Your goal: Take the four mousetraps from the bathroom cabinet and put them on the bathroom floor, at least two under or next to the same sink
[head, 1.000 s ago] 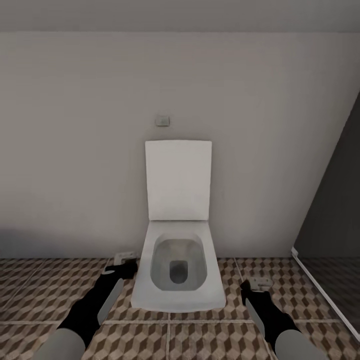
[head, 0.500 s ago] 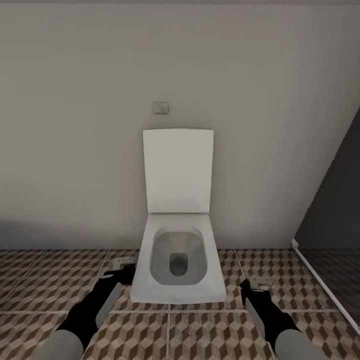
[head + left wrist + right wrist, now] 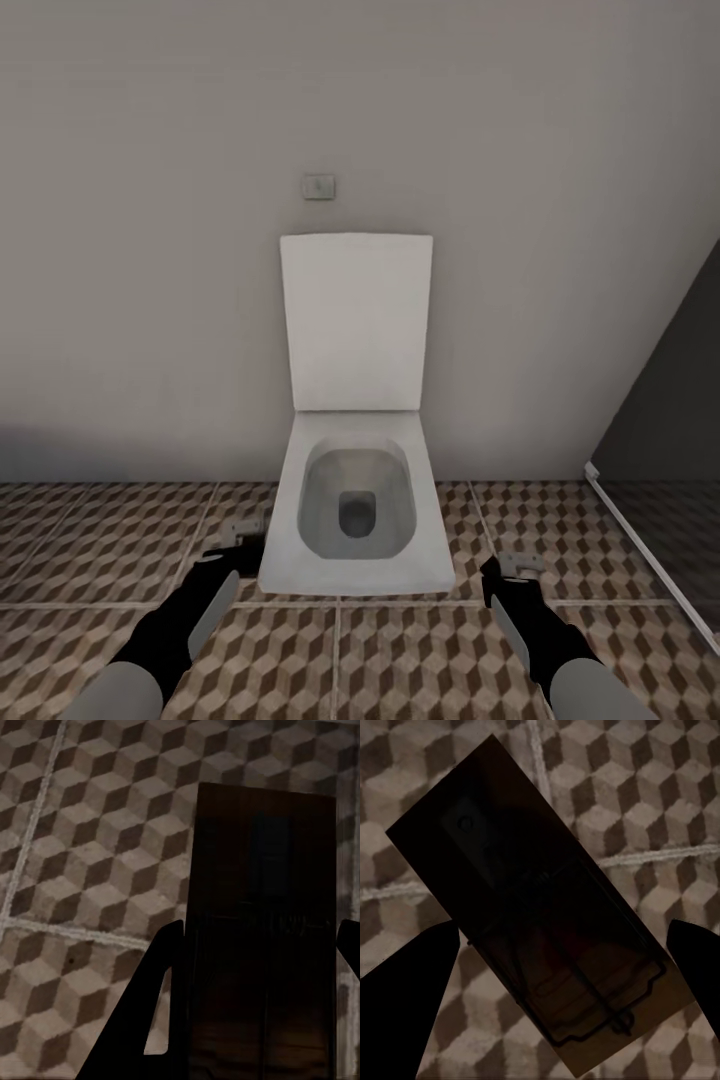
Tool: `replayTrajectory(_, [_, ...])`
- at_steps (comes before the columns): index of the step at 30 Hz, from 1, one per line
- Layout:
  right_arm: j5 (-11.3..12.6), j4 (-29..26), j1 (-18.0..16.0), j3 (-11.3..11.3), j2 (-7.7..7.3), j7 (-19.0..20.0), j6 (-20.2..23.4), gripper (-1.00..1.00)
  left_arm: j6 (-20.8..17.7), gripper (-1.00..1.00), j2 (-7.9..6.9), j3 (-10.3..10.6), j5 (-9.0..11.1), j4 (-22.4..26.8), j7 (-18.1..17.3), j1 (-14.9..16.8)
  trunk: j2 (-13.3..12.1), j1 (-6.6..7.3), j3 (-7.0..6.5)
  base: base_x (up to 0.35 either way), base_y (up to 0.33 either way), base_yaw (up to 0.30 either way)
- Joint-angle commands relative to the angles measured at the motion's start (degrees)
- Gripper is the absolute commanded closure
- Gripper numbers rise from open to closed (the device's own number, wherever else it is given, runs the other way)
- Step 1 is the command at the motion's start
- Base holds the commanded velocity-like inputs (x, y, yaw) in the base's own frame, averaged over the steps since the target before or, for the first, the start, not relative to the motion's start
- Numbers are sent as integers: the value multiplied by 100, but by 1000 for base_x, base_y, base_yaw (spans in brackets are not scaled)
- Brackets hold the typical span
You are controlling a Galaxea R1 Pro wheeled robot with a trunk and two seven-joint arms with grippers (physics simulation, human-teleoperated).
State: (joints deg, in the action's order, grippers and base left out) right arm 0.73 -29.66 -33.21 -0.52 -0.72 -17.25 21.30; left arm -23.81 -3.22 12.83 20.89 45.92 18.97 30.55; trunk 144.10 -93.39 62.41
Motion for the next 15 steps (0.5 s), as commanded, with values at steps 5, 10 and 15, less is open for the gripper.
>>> replayTrajectory(5, [6,-13,-1,-1,1,-9,36,100,-12,100,-16,27,49,-121,70,4,9,-11,117,0,0,0])
replayTrajectory(10, [8,-13,-1,-1,2,-7,39,100,-4,100,-26,14,47,-171,71,4,16,-24,228,0,0,0])
replayTrajectory(15, [9,-13,-1,-1,2,0,37,100,-2,100,-108,10,47,-186,72,4,23,-37,338,0,0,0])
